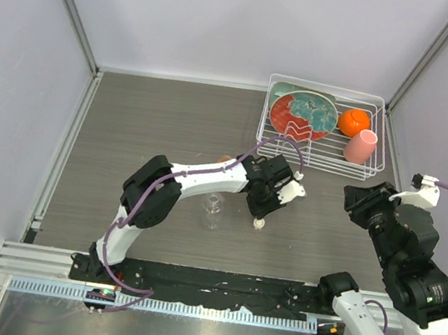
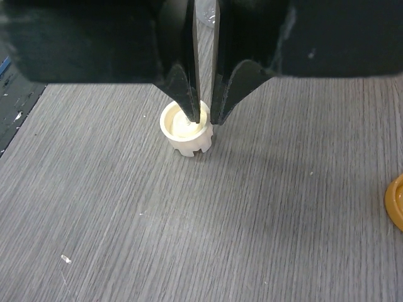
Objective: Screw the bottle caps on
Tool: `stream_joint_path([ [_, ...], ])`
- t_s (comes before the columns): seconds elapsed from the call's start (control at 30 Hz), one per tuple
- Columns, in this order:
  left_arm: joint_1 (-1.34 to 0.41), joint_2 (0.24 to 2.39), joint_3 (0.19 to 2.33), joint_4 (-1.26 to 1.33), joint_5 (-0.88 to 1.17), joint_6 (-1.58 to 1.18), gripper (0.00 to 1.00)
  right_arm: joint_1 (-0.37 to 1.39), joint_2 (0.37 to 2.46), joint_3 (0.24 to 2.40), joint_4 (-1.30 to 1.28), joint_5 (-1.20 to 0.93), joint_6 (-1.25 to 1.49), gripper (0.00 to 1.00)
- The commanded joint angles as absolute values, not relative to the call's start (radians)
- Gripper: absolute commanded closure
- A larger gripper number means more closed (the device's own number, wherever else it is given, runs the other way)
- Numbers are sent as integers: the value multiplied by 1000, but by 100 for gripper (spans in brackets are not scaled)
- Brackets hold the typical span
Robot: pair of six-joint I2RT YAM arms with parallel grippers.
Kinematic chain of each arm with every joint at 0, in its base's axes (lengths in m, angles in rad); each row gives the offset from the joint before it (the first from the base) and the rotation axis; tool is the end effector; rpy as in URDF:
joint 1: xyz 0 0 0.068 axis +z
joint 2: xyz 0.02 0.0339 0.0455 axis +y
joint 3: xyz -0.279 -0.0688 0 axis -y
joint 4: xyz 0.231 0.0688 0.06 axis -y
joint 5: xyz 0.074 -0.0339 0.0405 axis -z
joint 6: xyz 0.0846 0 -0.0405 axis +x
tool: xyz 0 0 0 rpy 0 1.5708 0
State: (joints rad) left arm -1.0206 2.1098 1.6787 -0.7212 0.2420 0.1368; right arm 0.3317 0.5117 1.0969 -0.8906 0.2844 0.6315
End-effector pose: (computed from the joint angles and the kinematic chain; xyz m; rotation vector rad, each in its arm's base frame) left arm 0.2241 -0.4041 0.1683 1.5987 2.3144 -0.5644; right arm 0.0873 0.0050 0.3811 0.4740 1.8221 0.3984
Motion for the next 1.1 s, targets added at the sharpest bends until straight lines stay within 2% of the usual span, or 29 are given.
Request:
stream_joint_path([
  [0.0,-1026,2118,1667,-687,236,140,85,331,495,1092,-854,267,634,70],
  [0.23,-1026,2118,1643,-667,224,144,88,333,489,1085,-854,253,632,71],
  [0.33,-1026,2117,1632,-658,221,146,100,331,488,1077,-853,245,638,72],
  [0.7,-1026,2099,1583,-644,248,149,100,333,492,1034,-841,236,661,73],
  [1.07,-965,1859,1720,-730,258,120,100,333,548,997,-790,221,822,56],
])
